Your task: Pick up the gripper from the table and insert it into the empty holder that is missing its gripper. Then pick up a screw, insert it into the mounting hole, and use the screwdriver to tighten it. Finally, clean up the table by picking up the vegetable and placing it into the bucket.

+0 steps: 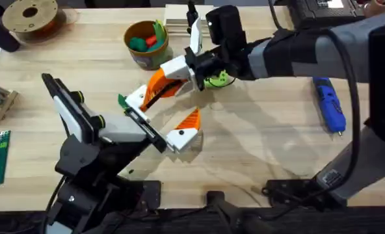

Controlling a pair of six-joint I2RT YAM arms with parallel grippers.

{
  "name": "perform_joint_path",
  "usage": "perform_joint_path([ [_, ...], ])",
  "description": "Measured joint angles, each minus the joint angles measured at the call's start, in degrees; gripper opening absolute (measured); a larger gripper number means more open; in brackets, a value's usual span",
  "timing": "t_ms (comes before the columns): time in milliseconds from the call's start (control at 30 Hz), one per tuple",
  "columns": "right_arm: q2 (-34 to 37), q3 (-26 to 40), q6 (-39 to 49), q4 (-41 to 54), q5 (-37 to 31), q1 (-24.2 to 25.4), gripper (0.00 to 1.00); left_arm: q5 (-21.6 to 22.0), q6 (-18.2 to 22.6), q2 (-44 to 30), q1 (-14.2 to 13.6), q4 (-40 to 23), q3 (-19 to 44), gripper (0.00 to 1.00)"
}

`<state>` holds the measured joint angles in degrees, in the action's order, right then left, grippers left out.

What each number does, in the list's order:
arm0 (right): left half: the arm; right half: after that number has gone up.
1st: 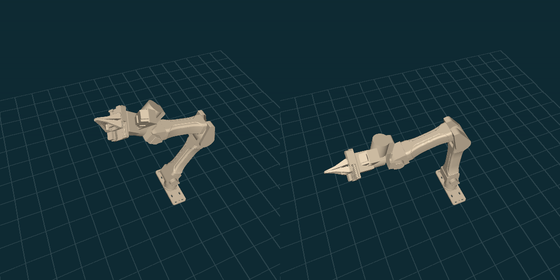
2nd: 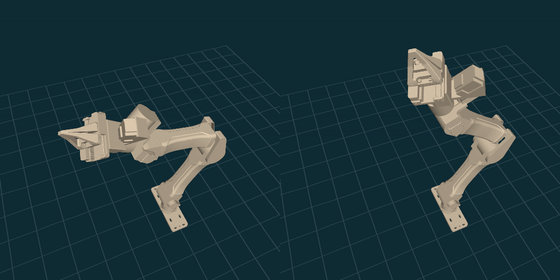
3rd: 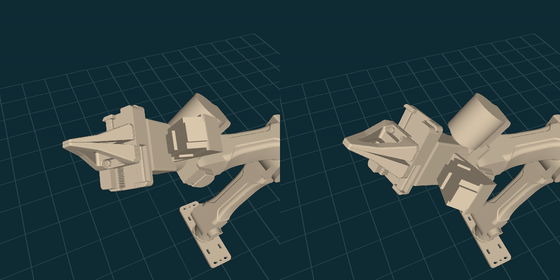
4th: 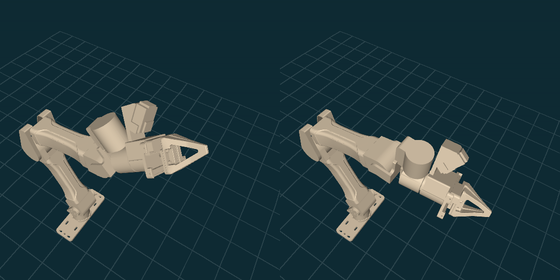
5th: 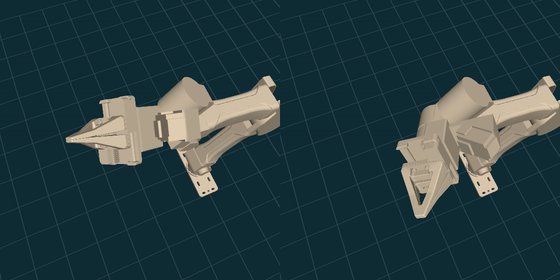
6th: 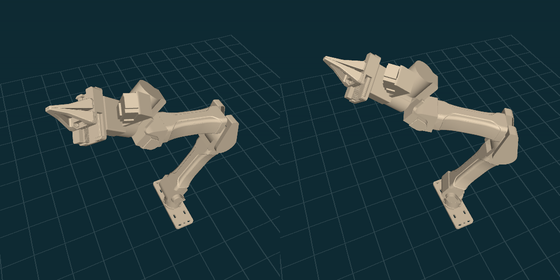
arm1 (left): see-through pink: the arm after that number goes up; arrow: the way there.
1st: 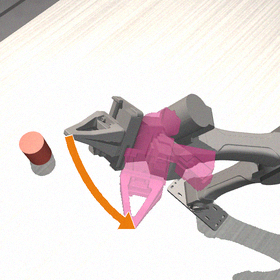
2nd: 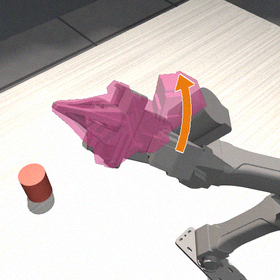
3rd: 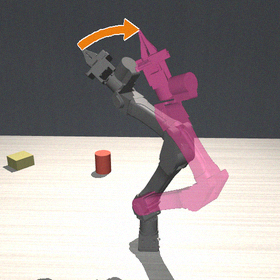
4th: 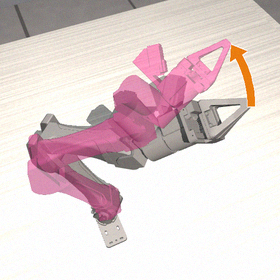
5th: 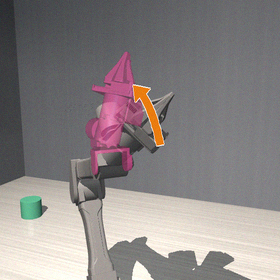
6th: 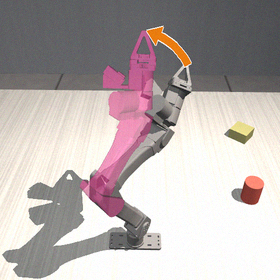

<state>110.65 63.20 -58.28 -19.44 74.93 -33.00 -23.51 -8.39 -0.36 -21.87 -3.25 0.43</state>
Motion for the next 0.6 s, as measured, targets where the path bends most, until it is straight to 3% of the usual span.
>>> perform_joint_path([
  [533, 0.0, 0.0, 0.0, 0.2, -1.9, -0.1, 0.398, -0.9, 0.9, 0.0, -0.2, 0.1, 0.0, 0.987],
  [567, 0.0, 0.0, 0.0, 0.2, -2.0, -0.1, 0.417, -0.9, 0.9, 0.0, -0.2, 0.1, 0.0, 0.987],
  [600, 0.1, 0.0, 0.0, 0.2, -2.1, 0.2, 0.549, -1.4, 0.9, 0.0, -0.2, 0.0, 0.0, 0.988],
])
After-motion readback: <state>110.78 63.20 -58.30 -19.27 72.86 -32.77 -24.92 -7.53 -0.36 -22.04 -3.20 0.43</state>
